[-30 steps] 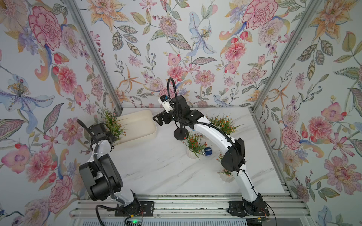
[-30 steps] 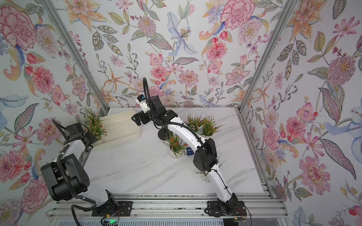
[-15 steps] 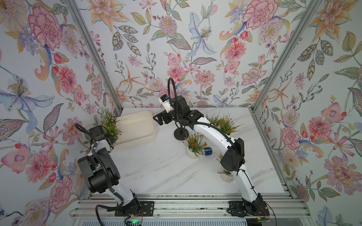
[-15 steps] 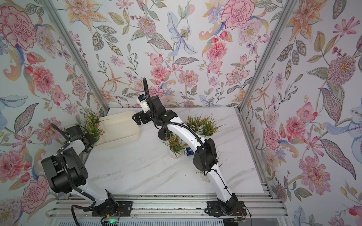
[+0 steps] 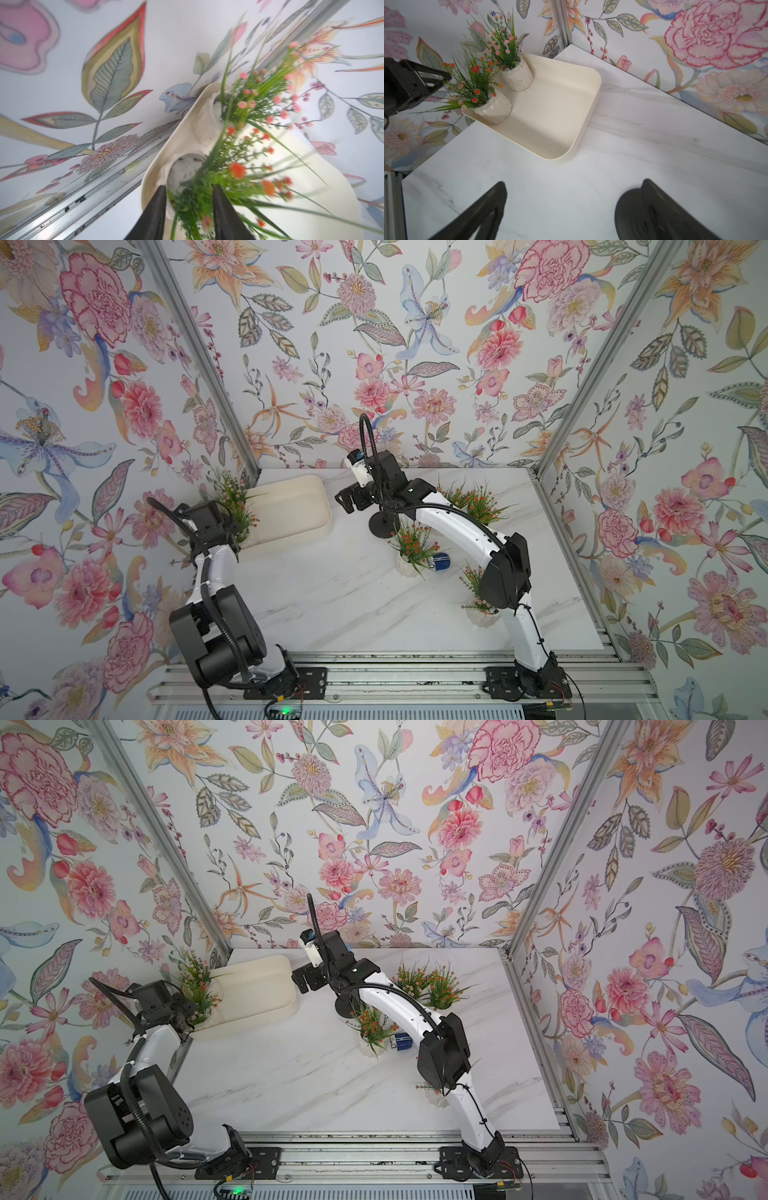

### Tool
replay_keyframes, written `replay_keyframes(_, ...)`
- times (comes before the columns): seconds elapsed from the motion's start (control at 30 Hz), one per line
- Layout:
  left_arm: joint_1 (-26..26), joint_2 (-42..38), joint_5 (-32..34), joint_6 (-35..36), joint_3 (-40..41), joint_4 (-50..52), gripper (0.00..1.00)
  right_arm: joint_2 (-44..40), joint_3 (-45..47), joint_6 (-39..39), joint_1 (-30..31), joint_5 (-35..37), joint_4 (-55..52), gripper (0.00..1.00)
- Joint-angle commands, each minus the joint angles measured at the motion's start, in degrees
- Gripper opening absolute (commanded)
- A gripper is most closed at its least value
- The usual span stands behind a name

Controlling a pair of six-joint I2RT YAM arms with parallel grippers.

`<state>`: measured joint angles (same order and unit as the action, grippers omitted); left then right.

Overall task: Put the potted gypsophila into the storage box
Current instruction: Place the baby's breath potted plant at the storage box, then pick up the baby's breath potted plant from the center of the board.

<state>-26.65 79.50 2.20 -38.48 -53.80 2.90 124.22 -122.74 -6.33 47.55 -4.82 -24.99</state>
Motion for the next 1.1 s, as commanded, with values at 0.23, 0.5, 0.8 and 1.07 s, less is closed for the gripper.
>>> replay_keyframes(0.23,12.0,-21.9,10.4,-0.5,6.5,7.8,0.46,-25.7,25.6,3.0,3.4,9.7,3.3,1.0)
replay_keyframes(0.5,21.6,-28.5,0.2,-3.0,7.8,14.0,0.49,-45.3,46.8,-2.8,3.3,17.4,4.7,1.0)
replay_keyframes(0.8,44.6,-19.3,-1.5,-6.8,9.4,13.5,0.48,-60.7,57.9,-6.5,1.6,24.1,0.2,1.0)
replay_keyframes(1.07,58.4,-5.0,-4.9,-9.9,7.3,3.1,0.45,-68.2,60.6,-9.8,-2.0,24.9,-5.7,1.0)
